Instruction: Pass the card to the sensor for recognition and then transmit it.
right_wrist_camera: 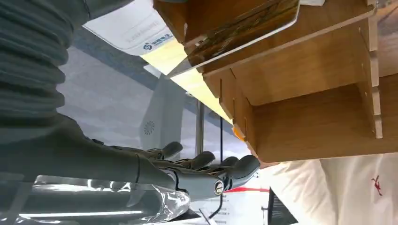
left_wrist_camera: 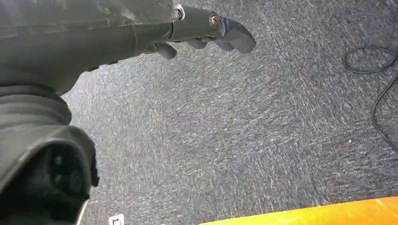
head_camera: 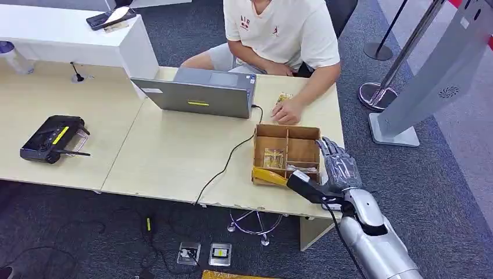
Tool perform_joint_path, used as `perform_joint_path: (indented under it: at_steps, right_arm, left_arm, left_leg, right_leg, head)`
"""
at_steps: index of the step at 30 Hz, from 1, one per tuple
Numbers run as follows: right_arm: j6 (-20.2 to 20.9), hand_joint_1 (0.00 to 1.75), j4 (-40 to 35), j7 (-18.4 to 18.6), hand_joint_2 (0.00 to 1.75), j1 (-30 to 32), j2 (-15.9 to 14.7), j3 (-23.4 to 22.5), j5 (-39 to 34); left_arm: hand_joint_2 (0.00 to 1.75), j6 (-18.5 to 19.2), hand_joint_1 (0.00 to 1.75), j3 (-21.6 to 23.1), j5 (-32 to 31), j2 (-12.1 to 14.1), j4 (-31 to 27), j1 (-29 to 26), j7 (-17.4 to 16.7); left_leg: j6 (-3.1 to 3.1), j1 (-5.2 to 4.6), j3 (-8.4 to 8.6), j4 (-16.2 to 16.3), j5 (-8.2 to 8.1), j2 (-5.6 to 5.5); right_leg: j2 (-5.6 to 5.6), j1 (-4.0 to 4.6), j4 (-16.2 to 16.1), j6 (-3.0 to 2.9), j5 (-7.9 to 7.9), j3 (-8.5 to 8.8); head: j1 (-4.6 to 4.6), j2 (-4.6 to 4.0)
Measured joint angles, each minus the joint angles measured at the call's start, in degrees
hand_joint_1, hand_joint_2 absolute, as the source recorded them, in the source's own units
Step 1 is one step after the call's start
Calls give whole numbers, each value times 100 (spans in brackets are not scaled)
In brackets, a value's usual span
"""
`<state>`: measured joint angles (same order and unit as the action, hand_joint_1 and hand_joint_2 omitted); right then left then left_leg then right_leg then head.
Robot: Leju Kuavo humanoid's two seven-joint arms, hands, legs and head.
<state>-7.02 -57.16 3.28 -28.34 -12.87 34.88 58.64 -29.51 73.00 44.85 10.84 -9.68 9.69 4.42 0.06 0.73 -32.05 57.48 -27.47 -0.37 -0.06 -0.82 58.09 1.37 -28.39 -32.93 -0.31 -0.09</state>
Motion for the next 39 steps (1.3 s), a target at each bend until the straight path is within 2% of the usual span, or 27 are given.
perform_joint_path:
  at_steps: [11, 39]
  right_arm:
    - [-118, 0, 238, -339, 175, -68, 103, -79, -140]
    - [-114, 0, 234, -339, 175, -43, 125, -149, -293]
  left_arm:
    - [0, -20, 0, 0, 2, -2, 0, -1, 44]
    - [0, -85, 0, 0, -39, -31, 0, -1, 177]
  left_leg:
    - [0, 0, 0, 0, 0, 0]
    - [0, 0, 1, 0, 0, 0]
  right_leg:
    - [0, 0, 0, 0, 0, 0]
    - [1, 0, 0, 0, 0, 0]
  head:
    - [-2, 0]
    - [0, 0]
